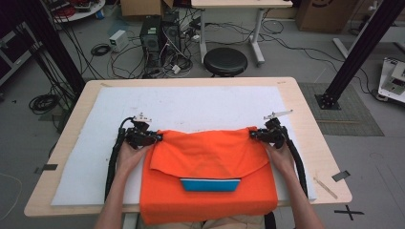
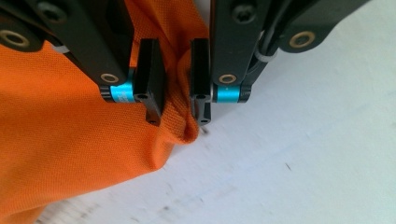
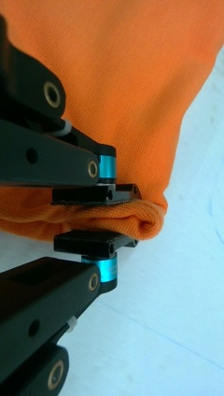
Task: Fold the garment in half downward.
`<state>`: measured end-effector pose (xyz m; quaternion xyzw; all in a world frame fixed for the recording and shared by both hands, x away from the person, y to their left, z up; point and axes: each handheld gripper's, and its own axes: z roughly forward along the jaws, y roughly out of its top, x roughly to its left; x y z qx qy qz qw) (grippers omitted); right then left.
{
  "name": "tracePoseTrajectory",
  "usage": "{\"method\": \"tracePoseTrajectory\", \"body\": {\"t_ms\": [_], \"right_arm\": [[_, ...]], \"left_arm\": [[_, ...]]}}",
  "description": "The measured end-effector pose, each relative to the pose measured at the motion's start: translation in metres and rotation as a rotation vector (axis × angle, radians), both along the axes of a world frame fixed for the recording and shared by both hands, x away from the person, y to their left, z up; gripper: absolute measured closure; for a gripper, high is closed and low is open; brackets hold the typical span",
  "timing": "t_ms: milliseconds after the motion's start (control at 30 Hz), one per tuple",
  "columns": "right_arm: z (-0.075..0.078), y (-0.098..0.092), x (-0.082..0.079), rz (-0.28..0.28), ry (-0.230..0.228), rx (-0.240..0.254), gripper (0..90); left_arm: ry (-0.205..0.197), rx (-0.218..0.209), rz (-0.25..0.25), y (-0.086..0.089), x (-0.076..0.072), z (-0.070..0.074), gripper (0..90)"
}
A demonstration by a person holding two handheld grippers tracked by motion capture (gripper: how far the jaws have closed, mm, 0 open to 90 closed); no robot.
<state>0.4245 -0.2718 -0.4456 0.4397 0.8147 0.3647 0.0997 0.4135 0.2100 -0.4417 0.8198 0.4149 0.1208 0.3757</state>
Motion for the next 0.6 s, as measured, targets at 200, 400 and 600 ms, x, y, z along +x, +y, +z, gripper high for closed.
{"method": "tracePoseTrajectory", "body": {"t_ms": [200, 400, 600], "right_arm": [[0.000, 0.002, 0.028, -0.028, 0.019, 0.017, 80.0], [0.001, 0.006, 0.046, -0.048, 0.021, 0.006, 79.9], [0.000, 0.007, 0.061, -0.072, 0.018, 0.006, 79.7]], "left_arm": [[-0.027, -0.090, 0.017, 0.008, 0.023, -0.009, 77.6], [0.025, -0.004, 0.014, 0.001, 0.048, 0.001, 77.8], [0.027, -0.015, 0.046, 0.002, 0.069, 0.001, 77.8]]}}
